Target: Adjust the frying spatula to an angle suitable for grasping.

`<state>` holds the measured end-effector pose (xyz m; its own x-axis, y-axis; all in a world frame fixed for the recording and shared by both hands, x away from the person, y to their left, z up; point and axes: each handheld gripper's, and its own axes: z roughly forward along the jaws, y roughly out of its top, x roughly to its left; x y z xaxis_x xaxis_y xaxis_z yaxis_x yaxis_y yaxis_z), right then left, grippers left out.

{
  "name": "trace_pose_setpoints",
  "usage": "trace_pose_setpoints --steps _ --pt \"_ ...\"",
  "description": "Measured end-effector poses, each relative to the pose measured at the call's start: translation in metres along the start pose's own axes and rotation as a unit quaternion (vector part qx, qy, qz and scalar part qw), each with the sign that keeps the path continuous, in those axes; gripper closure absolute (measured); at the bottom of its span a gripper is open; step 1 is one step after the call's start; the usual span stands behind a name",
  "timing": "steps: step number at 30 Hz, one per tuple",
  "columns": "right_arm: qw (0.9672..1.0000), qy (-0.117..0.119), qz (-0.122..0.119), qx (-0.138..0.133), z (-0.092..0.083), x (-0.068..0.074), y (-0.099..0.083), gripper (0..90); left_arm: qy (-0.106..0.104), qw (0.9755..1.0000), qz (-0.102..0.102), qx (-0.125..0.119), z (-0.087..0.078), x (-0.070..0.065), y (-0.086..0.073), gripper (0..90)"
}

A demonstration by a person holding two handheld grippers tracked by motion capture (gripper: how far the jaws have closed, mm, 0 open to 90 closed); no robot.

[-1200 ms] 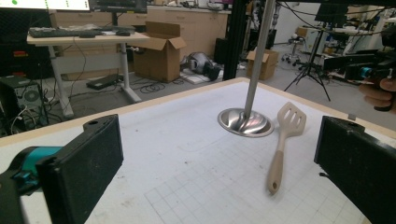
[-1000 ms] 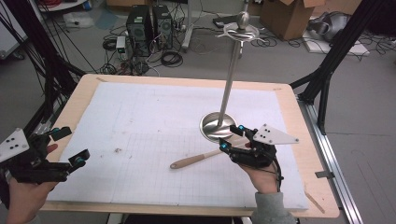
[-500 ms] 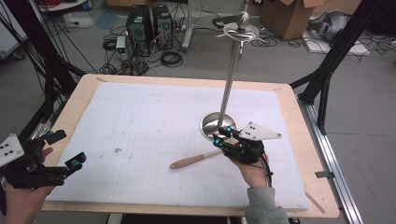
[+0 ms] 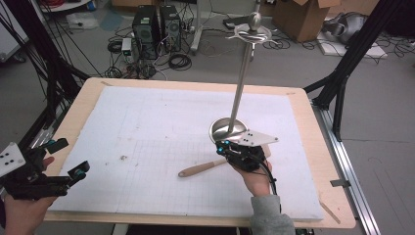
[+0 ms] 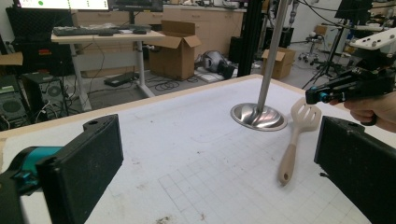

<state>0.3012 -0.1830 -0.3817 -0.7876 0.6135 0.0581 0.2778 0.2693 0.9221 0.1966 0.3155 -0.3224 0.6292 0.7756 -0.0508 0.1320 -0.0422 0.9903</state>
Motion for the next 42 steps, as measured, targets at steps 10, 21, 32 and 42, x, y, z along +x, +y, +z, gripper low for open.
trace_pose_setpoints --steps 10,21,32,42 --pt "0.9995 0.005 -0.004 0.031 0.02 0.002 -0.01 89.9 -0.001 1.0 0.0 0.005 0.003 -0.004 -0.003 1.7" --pt "0.9968 -0.005 -0.002 0.08 0.049 0.008 -0.023 89.9 -0.001 0.9999 0.002 0.015 0.008 -0.005 -0.007 1.7" --pt "0.9939 -0.007 -0.002 0.11 0.068 0.011 -0.035 89.9 0.002 0.9999 -0.001 0.016 0.007 -0.004 -0.009 1.7" --pt "0.9924 -0.002 -0.002 0.123 0.078 0.011 -0.039 90.0 0.004 0.9998 -0.003 0.019 0.005 -0.003 -0.01 1.7"
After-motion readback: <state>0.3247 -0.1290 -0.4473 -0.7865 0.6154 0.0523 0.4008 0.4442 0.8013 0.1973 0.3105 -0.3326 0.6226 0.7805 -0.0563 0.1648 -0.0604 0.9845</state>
